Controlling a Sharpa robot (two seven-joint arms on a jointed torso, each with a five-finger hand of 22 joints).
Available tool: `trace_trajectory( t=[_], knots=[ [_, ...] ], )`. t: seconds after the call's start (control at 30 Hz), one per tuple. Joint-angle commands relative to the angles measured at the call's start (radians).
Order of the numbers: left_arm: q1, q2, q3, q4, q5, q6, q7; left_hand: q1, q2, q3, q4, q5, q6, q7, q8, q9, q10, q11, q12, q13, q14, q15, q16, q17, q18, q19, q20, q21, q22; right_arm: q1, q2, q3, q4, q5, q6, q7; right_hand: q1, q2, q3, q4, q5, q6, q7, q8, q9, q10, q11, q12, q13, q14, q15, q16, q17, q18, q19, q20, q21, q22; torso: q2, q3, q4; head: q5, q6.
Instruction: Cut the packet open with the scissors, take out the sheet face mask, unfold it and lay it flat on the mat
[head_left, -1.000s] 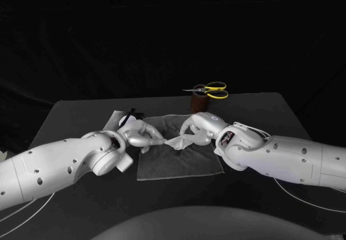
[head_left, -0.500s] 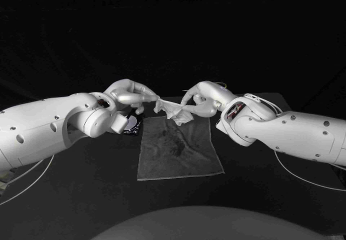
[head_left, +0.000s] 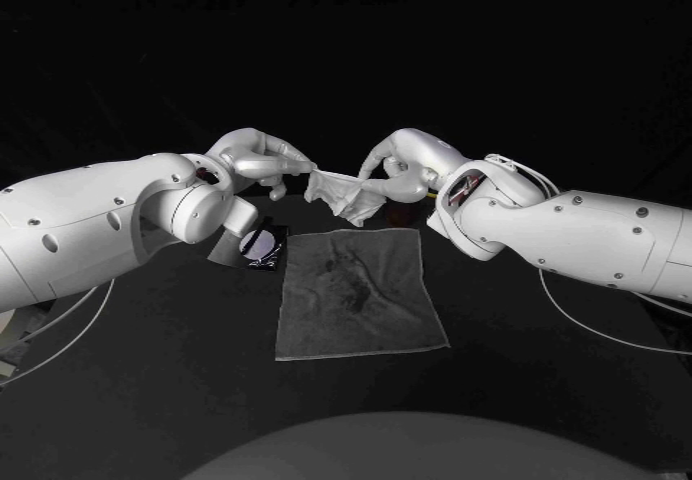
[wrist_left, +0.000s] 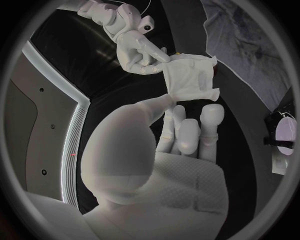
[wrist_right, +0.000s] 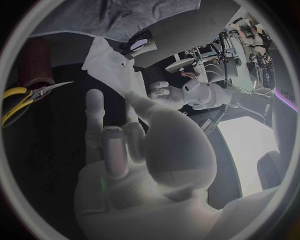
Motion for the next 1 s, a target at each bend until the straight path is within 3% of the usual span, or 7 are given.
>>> trace_trajectory(
  t=[0.03,0.27,0.3,0.53,0.77,0.9,1.0],
  knots=[
    [0.003,0.006,0.002,-0.006,-0.034,0.004,-0.009,0.006,0.007,0.006,-0.003,0.003,0.007,-0.002,0.002,0.163,0.008,-0.002,0.004,-0.002,0.005,-0.002,0.003,-0.001,-0.007,0.002,0.001,0.002,-0.002,0.0,0.003,0.001,-0.006,0.003,0.018,-0.008,0.003,0.007,0.007,0.002,0.004,0.002,0.0,0.007,0.031,0.033,-0.006,-0.004,0.128,0.058,-0.006,0.003,0.151,0.008,0.002,0.0,0.0,-0.002,0.002,-0.0028,0.0002,0.003,0.0],
    [0.004,0.009,0.002,-0.017,-0.078,0.009,-0.012,0.006,0.007,0.007,-0.003,0.003,0.006,-0.001,0.002,0.164,0.008,-0.002,0.004,-0.002,0.006,-0.002,0.003,-0.001,-0.007,0.003,0.001,0.002,-0.001,0.002,0.013,0.0,-0.031,0.01,0.029,-0.02,0.002,0.006,0.007,0.002,0.004,0.002,0.0,0.007,0.031,0.033,-0.006,-0.004,0.128,0.058,-0.006,0.003,0.151,0.008,0.001,0.0,0.0,-0.003,0.0,-0.002,-0.0001,0.004,0.0],
    [0.004,0.011,0.001,-0.02,-0.085,0.01,-0.013,0.006,0.007,0.007,-0.003,0.003,0.006,-0.001,0.002,0.164,0.008,-0.002,0.004,-0.002,0.006,-0.002,0.003,-0.001,-0.007,0.003,0.001,0.002,-0.001,0.002,0.016,0.0,-0.038,0.014,0.032,-0.021,0.002,0.006,0.007,0.002,0.004,0.002,0.0,0.007,0.031,0.033,-0.006,-0.005,0.127,0.058,-0.006,0.003,0.151,0.008,0.002,0.0,0.0,-0.002,0.0,-0.0006,0.0001,0.005,0.0],
    [-0.002,0.031,-0.015,-0.044,-0.136,0.015,-0.031,0.005,0.006,0.007,-0.003,0.003,0.006,-0.001,0.001,0.164,0.008,-0.002,0.004,-0.002,0.006,-0.002,0.003,0.0,-0.008,0.004,0.0,0.003,0.0,-0.001,0.039,-0.005,-0.084,0.028,0.06,-0.025,0.001,0.004,0.007,0.002,0.004,0.0,0.0,0.008,0.032,0.033,-0.006,-0.005,0.128,0.058,-0.006,0.003,0.15,0.008,0.002,-0.001,-0.001,-0.003,0.002,-0.0012,-0.0028,0.005,0.0],
    [-0.04,0.073,-0.026,-0.088,-0.17,-0.005,-0.054,0.004,0.005,0.008,-0.003,0.003,0.007,-0.001,0.001,0.165,0.008,-0.002,0.004,-0.002,0.01,-0.002,0.003,0.005,-0.008,0.006,0.0,0.004,0.002,-0.013,0.065,-0.017,-0.14,0.019,0.073,-0.025,0.001,0.004,0.007,0.002,0.004,0.0,0.0,0.008,0.032,0.032,-0.006,-0.006,0.127,0.057,-0.006,0.002,0.149,0.008,0.001,-0.001,-0.002,-0.004,0.004,-0.0004,-0.0006,-0.002,0.0],
    [-0.071,0.122,-0.027,-0.143,-0.176,-0.019,-0.048,0.004,0.005,0.008,-0.003,0.003,0.007,-0.001,0.001,0.165,0.008,-0.002,0.004,-0.002,0.009,-0.002,0.003,0.003,-0.008,0.004,0.0,0.003,0.0,-0.022,0.08,-0.023,-0.173,0.008,0.077,-0.024,0.001,0.004,0.007,0.002,0.004,0.0,0.0,0.008,0.032,0.032,-0.006,-0.006,0.127,0.057,-0.006,0.002,0.149,0.008,0.001,-0.001,-0.002,-0.004,0.004,-0.0018,-0.0053,-0.003,0.0],
    [-0.084,0.147,-0.027,-0.172,-0.176,-0.019,-0.042,0.004,0.005,0.009,-0.004,0.003,0.006,-0.001,0.0,0.165,0.008,-0.002,0.004,-0.002,0.007,-0.002,0.003,0.001,-0.008,0.004,0.0,0.003,0.0,-0.028,0.088,-0.026,-0.189,-0.008,0.077,-0.023,0.001,0.004,0.007,0.002,0.004,-0.001,0.0,0.009,0.032,0.032,-0.006,-0.007,0.125,0.057,-0.006,0.002,0.148,0.009,0.0,-0.001,-0.004,-0.005,0.004,-0.0014,-0.0066,-0.005,0.0]
  ],
)
